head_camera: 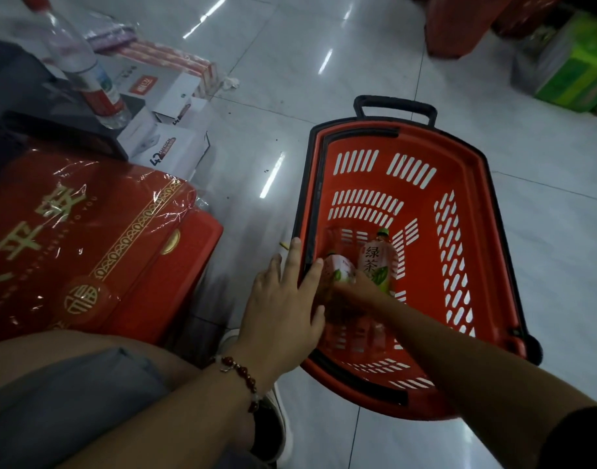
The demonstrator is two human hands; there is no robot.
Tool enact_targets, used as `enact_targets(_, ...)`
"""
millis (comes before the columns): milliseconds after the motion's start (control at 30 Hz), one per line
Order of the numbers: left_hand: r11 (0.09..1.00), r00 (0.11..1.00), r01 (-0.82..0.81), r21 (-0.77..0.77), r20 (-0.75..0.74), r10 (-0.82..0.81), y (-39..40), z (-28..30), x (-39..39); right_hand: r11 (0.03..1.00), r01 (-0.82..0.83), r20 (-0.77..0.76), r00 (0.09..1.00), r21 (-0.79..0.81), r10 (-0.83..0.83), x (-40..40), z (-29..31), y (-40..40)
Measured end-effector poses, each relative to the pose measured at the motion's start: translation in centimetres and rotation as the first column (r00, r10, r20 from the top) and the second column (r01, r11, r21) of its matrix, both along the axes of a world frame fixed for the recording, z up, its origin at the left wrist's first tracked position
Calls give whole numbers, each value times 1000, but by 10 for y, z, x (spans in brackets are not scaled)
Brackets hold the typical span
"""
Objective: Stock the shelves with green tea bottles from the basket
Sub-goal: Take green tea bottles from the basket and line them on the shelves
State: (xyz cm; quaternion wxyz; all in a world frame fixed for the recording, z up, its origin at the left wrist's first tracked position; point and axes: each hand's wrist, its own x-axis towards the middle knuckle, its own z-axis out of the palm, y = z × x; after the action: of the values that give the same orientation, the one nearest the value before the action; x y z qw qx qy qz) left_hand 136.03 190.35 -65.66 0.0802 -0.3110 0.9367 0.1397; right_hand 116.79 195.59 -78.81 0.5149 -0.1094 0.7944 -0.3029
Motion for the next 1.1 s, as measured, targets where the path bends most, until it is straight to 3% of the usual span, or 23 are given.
enact_targets(167,999,1000,-10,43,19,10,0,6,0,981,190,321,928,26,-188,-1,33,30)
enact_targets(333,984,998,-61,170,-17,65,0,20,2,938,342,438,853,-58,-284,9,89,57)
enact_targets(467,923,965,-185,337,-114,235,4,35,8,899,401,521,813,-176,-261,23,134,78)
enact_targets(600,754,870,-200,626,-241,431,7,58,21,848,412,549,816,-332,-181,46,177,94)
enact_targets(767,498,742,-216,840,-191,642,-2,89,18,803,317,429,899,-505,-86,66,207,77)
enact_targets(834,360,711,-114,926,-177,680,-2,95,25,796,243,348,937,-554,-44,74,215,67)
enact_targets(867,267,656,-37,963,-178,733,-1,101,30,775,196,330,944,-601,17,82,221,65)
enact_targets(900,232,604,14,973,-193,773,0,108,39,752,138,293,953,-645,77,91,228,63)
enact_targets(1100,443,446,62,894,-422,790,-7,147,100,616,-124,74,955,-778,287,138,269,36)
